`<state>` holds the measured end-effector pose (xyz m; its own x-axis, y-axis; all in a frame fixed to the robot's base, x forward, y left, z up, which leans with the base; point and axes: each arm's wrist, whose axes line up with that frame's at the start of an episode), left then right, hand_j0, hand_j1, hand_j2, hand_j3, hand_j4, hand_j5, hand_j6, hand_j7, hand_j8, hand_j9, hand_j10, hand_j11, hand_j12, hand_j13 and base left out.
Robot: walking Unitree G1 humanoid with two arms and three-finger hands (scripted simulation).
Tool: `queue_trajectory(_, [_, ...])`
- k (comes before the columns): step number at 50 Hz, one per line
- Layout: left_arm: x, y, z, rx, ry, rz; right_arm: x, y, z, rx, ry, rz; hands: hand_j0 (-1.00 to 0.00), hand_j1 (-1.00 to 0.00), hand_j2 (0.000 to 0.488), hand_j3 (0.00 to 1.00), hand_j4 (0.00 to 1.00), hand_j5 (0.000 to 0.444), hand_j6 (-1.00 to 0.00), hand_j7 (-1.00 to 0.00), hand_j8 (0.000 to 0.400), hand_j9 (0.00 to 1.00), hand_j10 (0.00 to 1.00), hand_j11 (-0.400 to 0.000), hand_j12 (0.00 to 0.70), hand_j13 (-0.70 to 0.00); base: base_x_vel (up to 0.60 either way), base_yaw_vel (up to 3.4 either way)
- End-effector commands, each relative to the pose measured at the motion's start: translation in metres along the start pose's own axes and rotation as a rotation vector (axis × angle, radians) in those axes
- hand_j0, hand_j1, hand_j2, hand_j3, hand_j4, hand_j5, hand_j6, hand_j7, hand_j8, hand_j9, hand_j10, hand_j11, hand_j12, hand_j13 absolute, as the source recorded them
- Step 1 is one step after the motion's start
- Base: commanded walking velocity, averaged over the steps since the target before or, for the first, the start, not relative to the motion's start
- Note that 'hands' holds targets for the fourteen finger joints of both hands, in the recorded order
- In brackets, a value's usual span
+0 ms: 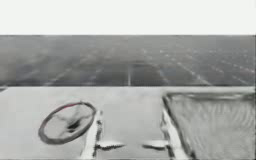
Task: Pick up and drop off the object
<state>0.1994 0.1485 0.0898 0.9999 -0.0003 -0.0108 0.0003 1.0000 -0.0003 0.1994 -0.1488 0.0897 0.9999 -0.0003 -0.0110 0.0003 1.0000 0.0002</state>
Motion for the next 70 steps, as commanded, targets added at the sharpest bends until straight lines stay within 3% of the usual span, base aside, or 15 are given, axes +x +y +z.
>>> queue_trajectory(1, [0.055,-0.03,-0.005,-0.078,-0.138,0.211,0.041,0.013,-0.047,-0.152,-0.241,-0.212,0.0,0.0,0.0,0.0,0.0,0.0,0.0,0.0,0.0,0.0,0.0,0.0,0.0,0.0,0.0,0.0])
queue_trajectory(6, [0.053,0.005,0.022,-0.022,-0.046,0.236,0.015,0.021,-0.037,-0.157,-0.238,-0.216,0.0,0.0,0.0,0.0,0.0,0.0,0.0,0.0,0.0,0.0,0.0,0.0,0.0,0.0,0.0,0.0])
queue_trajectory(14, [0.066,0.024,0.08,1.003,-0.086,0.218,0.017,0.027,-0.046,-0.135,-0.226,-0.222,0.0,0.0,0.0,0.0,0.0,0.0,0.0,0.0,0.0,0.0,0.0,0.0,0.0,0.0,0.0,0.0])
queue_trajectory(19, [0.076,0.047,0.054,1.29,0.043,0.086,0.025,0.027,-0.037,-0.116,-0.237,-0.228,0.0,0.0,0.0,0.0,0.0,0.0,0.0,0.0,0.0,0.0,0.0,0.0,0.0,0.0,0.0,0.0])
queue_trajectory(27, [0.086,0.061,0.004,1.284,0.208,0.01,0.021,0.031,-0.045,-0.107,-0.242,-0.219,0.0,0.0,0.0,0.0,0.0,0.0,0.0,0.0,0.0,0.0,0.0,0.0,0.0,0.0,0.0,0.0])
queue_trajectory(30, [0.109,0.069,-0.006,1.261,0.228,0.007,0.011,0.026,-0.048,-0.11,-0.24,-0.215,0.0,-0.28,0.142,0.0,0.0,0.0,0.0,-0.28,0.113,0.0,0.0,0.0,0.198,0.0,0.0,0.0])
queue_trajectory(31, [0.102,0.074,-0.016,1.182,0.212,0.009,0.017,0.027,-0.043,-0.106,-0.234,-0.212,-0.08,-1.0,0.461,0.0,0.0,0.0,-0.08,-1.0,0.4,0.0,0.0,0.0,0.7,0.0,0.0,0.0])
queue_trajectory(32, [0.107,0.081,-0.019,1.124,0.275,-0.026,0.01,0.027,-0.035,-0.105,-0.239,-0.201,-1.0,-1.0,0.0,0.0,0.0,0.0,-1.0,-1.0,0.4,0.0,0.0,0.0,0.7,0.0,0.0,0.0])
queue_trajectory(34, [0.097,0.079,-0.04,1.125,0.218,0.008,0.012,0.024,-0.04,-0.097,-0.23,-0.209,-1.0,-1.0,0.0,0.0,0.0,0.0,-1.0,-1.0,0.4,0.0,0.0,0.0,0.7,0.0,0.0,0.0])
queue_trajectory(35, [0.106,0.074,-0.014,1.123,0.294,-0.037,0.006,0.025,-0.042,-0.111,-0.227,-0.201,-1.0,-1.0,0.0,0.0,0.0,0.0,-1.0,-1.0,0.4,0.0,0.0,0.0,0.7,0.0,0.0,0.0])
queue_trajectory(43, [0.075,0.055,0.03,0.926,0.064,0.041,0.01,0.034,-0.038,-0.09,-0.244,-0.181,-1.0,-1.0,0.0,0.0,0.0,0.0,-1.0,-1.0,0.4,0.0,0.0,0.0,0.7,0.0,0.0,0.0])
queue_trajectory(54, [0.044,0.0,0.151,-0.284,0.02,-0.369,0.028,0.049,-0.049,-0.176,-0.261,-0.098,-1.0,-1.0,0.0,0.0,0.0,0.0,-1.0,-1.0,0.4,0.0,0.0,0.0,0.7,0.0,0.0,0.0])
queue_trajectory(60, [0.039,-0.042,0.215,-0.01,0.222,-0.456,0.042,0.083,-0.053,-0.171,-0.329,0.007,-1.0,-1.0,0.0,0.0,0.0,0.0,-1.0,-1.0,0.4,0.0,0.0,0.0,0.7,0.0,0.0,0.0])
queue_trajectory(61, [0.008,0.037,0.101,-0.893,-0.041,-0.321,0.035,0.227,-0.077,0.688,-0.28,-0.363,-1.0,-1.0,0.0,0.0,0.0,0.0,-1.0,-1.0,0.4,0.0,0.0,0.0,0.7,0.0,0.0,0.0])
queue_trajectory(70, [0.003,0.017,0.107,-0.911,-0.012,-0.376,0.119,0.206,-0.071,-0.095,-0.815,-0.466,-1.0,-1.0,0.0,0.0,0.0,0.0,-1.0,-1.0,0.4,0.0,0.0,0.0,0.7,0.0,0.0,0.0])
